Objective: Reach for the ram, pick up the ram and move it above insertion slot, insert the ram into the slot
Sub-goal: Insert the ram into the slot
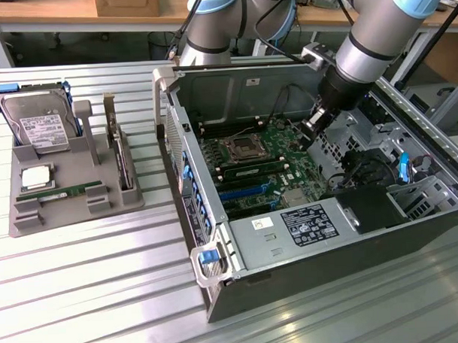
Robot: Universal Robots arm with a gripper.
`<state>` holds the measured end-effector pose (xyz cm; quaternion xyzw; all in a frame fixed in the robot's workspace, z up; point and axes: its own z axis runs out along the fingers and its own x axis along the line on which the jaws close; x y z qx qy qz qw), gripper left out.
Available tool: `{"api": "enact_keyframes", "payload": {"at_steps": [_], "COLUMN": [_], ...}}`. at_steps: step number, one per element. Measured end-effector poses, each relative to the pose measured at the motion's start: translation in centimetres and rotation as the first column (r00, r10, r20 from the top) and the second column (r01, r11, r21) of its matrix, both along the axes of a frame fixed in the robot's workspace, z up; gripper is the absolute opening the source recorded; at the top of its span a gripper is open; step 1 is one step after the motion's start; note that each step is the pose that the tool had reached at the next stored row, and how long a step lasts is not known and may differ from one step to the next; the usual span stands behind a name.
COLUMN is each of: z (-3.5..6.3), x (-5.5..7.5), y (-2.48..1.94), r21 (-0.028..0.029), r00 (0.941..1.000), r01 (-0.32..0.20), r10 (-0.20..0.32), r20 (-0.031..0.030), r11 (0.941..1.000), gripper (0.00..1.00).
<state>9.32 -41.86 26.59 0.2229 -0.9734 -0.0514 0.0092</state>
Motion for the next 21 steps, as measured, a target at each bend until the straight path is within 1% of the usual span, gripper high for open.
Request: {"api": "enact_keyframes", "payload": {"at_steps": [2, 3, 5, 6, 7, 8, 10, 12, 14, 16, 17, 21], "z": [-0.01, -0.02, -0.05, -0.07, -0.08, -0.09, -0.13, -0.17, -0.2, -0.22, -0.22, -0.22], "x": [0.0, 0.0, 0.0, 0.0, 0.0, 0.0, 0.0, 0.0, 0.0, 0.0, 0.0, 0.0], "y": [0.0, 0.0, 0.0, 0.0, 0.0, 0.0, 0.0, 0.0, 0.0, 0.0, 0.0, 0.0], "r21": [-0.0001, -0.0001, -0.0001, -0.0001, -0.0001, -0.0003, -0.0004, -0.0005, -0.0006, -0.0006, -0.0006, -0.0006], "r00": [0.9997, 0.9988, 0.9933, 0.9882, 0.9856, 0.9803, 0.9653, 0.9507, 0.9354, 0.9175, 0.9158, 0.9157], "r01": [0.026, 0.05, 0.115, 0.153, 0.169, 0.197, 0.261, 0.31, 0.354, 0.398, 0.402, 0.402], "r10": [-0.026, -0.05, -0.115, -0.153, -0.169, -0.197, -0.261, -0.31, -0.354, -0.398, -0.402, -0.402], "r20": [0.0, 0.0, 0.0, 0.0, 0.0, 0.0, 0.0, 0.0001, 0.0001, 0.0001, 0.0001, 0.0001], "r11": [0.9997, 0.9988, 0.9933, 0.9882, 0.9856, 0.9803, 0.9653, 0.9507, 0.9354, 0.9175, 0.9158, 0.9157], "gripper": [0.1, 0.1, 0.1, 0.1, 0.1, 0.1, 0.1, 0.1, 0.1, 0.1, 0.1, 0.1]}}
